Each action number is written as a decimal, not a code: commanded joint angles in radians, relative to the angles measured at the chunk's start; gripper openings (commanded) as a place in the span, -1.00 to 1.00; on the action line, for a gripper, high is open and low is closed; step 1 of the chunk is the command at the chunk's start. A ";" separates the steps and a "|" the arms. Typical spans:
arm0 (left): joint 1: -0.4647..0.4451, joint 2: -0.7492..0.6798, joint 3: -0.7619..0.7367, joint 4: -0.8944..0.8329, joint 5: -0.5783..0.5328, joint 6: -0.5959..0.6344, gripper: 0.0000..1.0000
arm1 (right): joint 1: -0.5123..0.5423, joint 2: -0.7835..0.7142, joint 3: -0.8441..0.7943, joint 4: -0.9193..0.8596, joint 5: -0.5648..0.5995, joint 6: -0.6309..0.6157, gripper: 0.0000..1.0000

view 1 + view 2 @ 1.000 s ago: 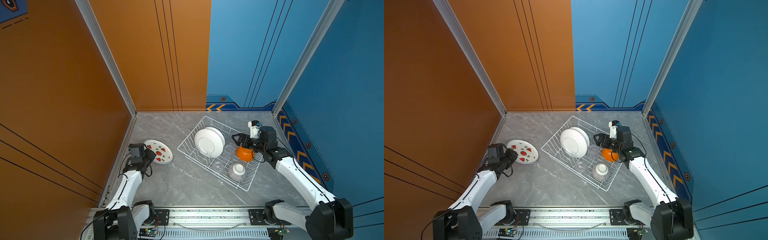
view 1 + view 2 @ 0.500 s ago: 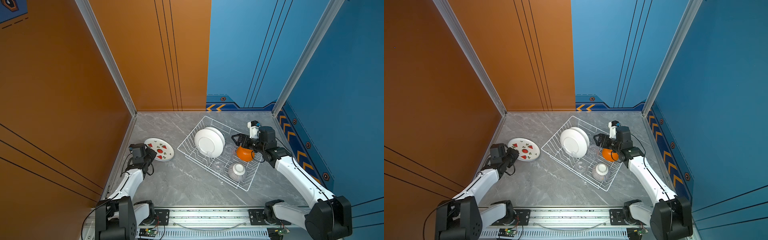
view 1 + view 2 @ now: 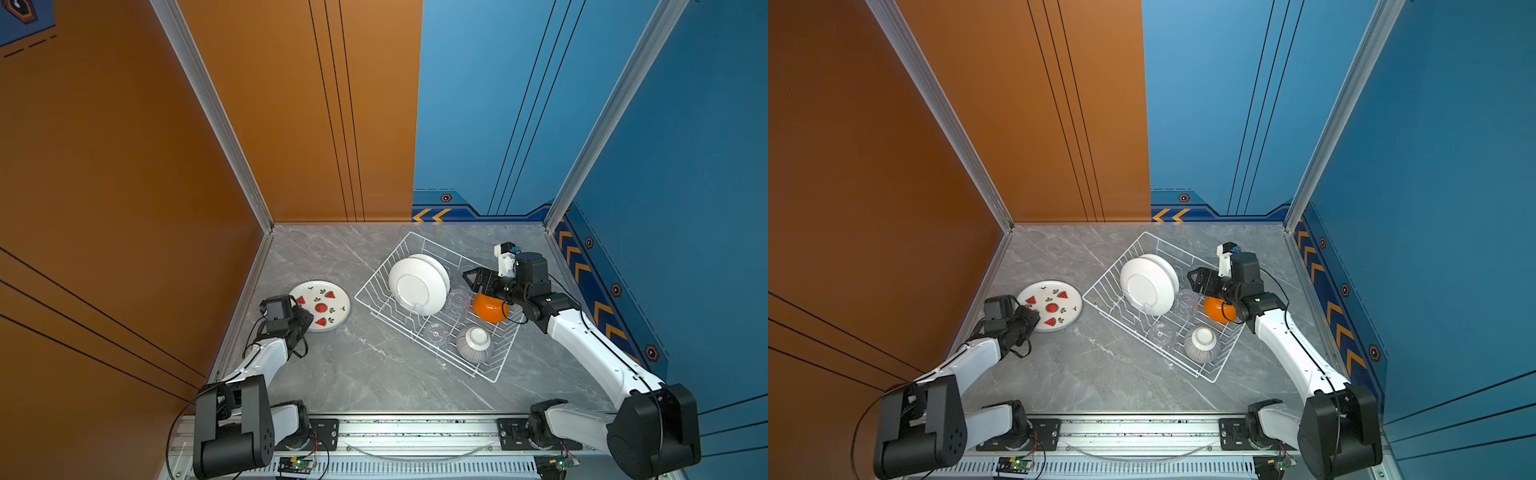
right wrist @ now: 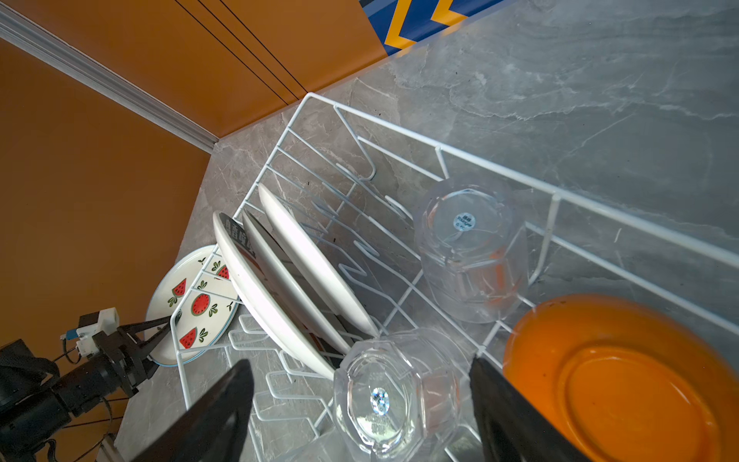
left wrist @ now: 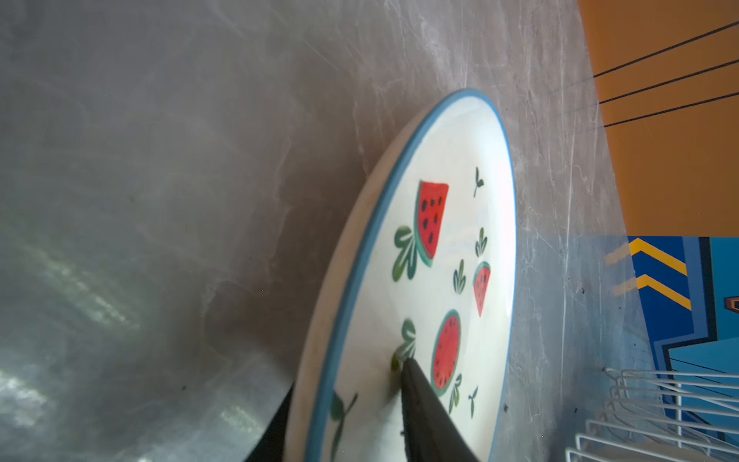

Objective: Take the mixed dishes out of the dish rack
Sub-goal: 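Lower the watermelon plate onto the table beside the rack, open left gripper, then reach both grippers toward the next white plate in the rack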

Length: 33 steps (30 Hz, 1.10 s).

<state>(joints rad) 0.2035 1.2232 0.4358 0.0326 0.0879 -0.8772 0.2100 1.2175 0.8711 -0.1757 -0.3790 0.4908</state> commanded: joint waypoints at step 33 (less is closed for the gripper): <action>-0.161 -0.252 0.026 -0.183 -0.052 0.115 0.96 | 0.202 0.245 0.231 -0.041 -0.080 -0.227 0.57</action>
<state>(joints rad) 0.0944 0.9798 0.4152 -0.1135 0.0799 -0.8040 0.3962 1.4284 1.0443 -0.2092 -0.4145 0.3317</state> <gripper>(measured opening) 0.980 0.793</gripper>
